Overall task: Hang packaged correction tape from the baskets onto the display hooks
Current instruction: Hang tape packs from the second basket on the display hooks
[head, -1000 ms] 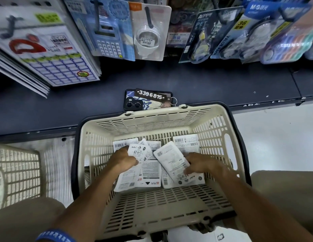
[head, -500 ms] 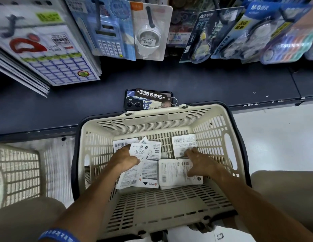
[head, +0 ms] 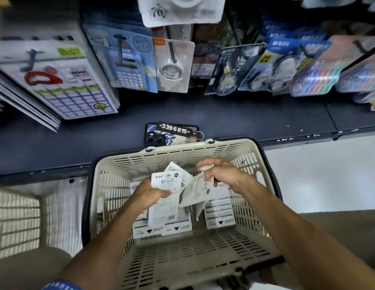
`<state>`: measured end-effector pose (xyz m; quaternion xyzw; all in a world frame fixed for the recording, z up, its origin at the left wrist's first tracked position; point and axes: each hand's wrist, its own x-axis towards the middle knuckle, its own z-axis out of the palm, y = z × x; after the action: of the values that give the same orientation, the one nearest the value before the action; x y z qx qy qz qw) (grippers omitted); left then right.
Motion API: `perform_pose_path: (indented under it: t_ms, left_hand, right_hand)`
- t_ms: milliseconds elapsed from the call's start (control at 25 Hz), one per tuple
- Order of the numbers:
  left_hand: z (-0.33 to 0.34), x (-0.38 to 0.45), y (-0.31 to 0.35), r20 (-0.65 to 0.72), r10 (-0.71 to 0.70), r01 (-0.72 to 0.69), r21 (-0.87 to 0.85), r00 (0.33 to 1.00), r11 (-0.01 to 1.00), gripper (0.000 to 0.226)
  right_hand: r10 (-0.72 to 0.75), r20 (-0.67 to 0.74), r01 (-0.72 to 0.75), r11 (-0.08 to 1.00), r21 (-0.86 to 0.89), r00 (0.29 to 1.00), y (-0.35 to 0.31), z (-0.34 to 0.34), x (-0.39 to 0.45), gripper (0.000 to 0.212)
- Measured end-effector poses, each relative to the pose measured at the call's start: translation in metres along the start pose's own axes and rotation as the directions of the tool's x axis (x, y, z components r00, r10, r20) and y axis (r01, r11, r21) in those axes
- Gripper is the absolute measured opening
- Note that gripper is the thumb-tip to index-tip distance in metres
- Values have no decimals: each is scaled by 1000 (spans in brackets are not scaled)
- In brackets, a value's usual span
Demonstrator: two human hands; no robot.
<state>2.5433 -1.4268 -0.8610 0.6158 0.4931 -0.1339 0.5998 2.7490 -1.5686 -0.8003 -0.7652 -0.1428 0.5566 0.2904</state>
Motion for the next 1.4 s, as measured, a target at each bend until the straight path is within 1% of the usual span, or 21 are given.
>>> perform_pose_path:
  t_ms: [80,160,240,400,480,560,640,680,720,760,800,840,880,920,960,1000,1040,1120,1160,1240,1400]
  left_hand:
    - [1,-14,25,41,66,-59,-158,997,986,32]
    - [3,-26,49,69,138,-118,-242,988,963,36]
    - [3,-41,66,94,194,-165,-250,977,954,35]
    - [7,-72,74,152,190,-142,-283,970,949,33]
    - [13,-86,71,207,186,-81,-433,960,898,38]
    - [21,-99,72,290,217,16,-632,932,775,49]
    - [25,-109,76,316,280,24,-700,906,714,58]
    - [24,-114,81,293,292,-4,-699,910,715,59]
    - [22,-119,86,261,297,-39,-688,918,724,56]
    - [20,-123,91,228,295,-65,-679,928,731,52]
    - [17,-126,97,202,293,-84,-675,935,733,46]
    - [15,-130,102,185,293,-93,-681,938,727,38]
    - [15,-135,107,167,291,-96,-696,942,712,32]
    - [15,-139,112,149,288,-97,-717,946,690,29]
    - [16,-144,118,131,285,-101,-733,950,673,30]
    - [18,-148,125,111,283,-111,-741,953,662,30]
    - [19,-152,133,86,285,-130,-740,955,660,30]
    - [18,-160,147,37,299,-177,-736,953,654,28]
    - [16,-163,153,18,308,-196,-737,951,647,27]
    - [7,-171,161,-9,317,-220,-738,948,638,29]
    - [-21,-197,188,-15,454,-326,-717,891,616,51]
  right_hand:
    - [62,-46,-50,973,224,997,-30,1,-12,18]
    - [103,35,-109,931,349,994,-54,-3,-31,14]
    - [99,90,-129,887,443,991,-68,-14,-52,4]
    - [38,177,-128,838,530,983,-61,-26,-92,43]
    - [1,180,-109,799,591,984,-54,-23,-106,45]
    - [-29,146,-73,760,646,989,-54,-18,-118,37]
    - [-56,52,10,768,641,997,-59,-10,-129,22]
    - [-68,-38,77,780,621,997,-61,-4,-133,18]
    - [-106,-173,189,787,588,979,-63,3,-138,22]
    - [-169,-326,325,792,517,930,-63,10,-142,33]
    - [-247,-454,439,812,386,856,-63,17,-147,44]
    - [-328,-539,499,842,204,775,-62,21,-153,53]
    - [-378,-596,481,877,15,708,-60,23,-158,59]
    - [-388,-642,412,903,-121,661,-60,22,-163,64]
    - [-363,-678,360,920,-153,639,-62,20,-168,65]
    - [-317,-687,366,927,-80,654,-65,17,-175,61]
    - [-291,-657,405,914,25,696,-66,16,-180,56]
    - [-354,-522,495,854,157,776,-67,16,-189,51]
    - [-408,-438,535,816,220,801,-66,15,-193,56]
    - [-468,-374,586,740,329,801,-71,9,-199,69]
    - [-466,-492,667,627,403,735,-97,-22,-208,91]
